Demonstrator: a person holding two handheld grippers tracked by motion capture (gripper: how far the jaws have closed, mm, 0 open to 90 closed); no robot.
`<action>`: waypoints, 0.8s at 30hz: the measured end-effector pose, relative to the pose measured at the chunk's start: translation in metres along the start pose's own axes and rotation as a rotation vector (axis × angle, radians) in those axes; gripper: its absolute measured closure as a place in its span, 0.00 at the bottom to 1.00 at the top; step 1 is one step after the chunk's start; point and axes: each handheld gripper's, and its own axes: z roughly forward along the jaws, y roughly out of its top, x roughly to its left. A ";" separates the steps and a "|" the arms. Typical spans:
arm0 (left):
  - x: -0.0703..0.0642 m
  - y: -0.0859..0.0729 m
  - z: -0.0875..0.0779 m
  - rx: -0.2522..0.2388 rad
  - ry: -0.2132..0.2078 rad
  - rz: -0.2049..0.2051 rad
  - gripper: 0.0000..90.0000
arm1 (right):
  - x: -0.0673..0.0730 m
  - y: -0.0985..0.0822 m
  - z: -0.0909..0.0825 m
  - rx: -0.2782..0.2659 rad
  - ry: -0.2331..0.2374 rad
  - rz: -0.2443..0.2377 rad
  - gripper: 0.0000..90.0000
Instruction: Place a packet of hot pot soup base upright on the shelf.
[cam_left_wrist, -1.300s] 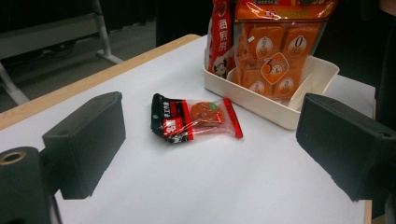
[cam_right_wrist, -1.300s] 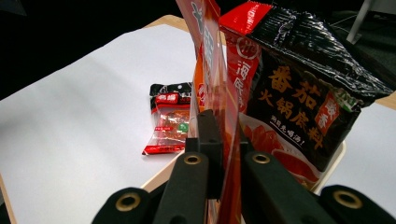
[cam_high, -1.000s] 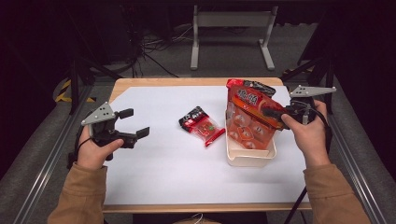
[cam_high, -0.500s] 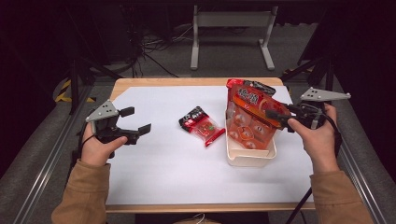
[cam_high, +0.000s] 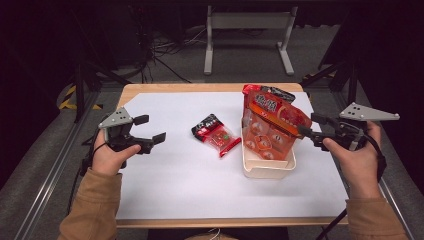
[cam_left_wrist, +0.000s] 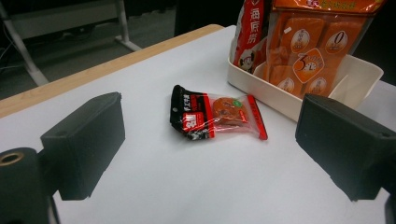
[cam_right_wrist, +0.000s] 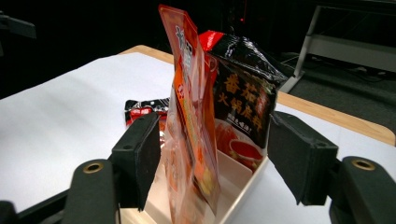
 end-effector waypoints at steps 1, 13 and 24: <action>0.000 0.000 0.000 0.000 0.000 0.003 0.10 | 0.000 -0.001 -0.002 0.000 -0.002 0.001 0.39; -0.003 -0.001 0.004 0.008 0.007 -0.005 0.11 | -0.004 -0.029 -0.012 0.005 -0.034 -0.006 0.38; -0.005 0.000 0.011 0.028 0.017 -0.008 0.14 | -0.004 -0.057 -0.003 0.008 -0.035 -0.006 0.37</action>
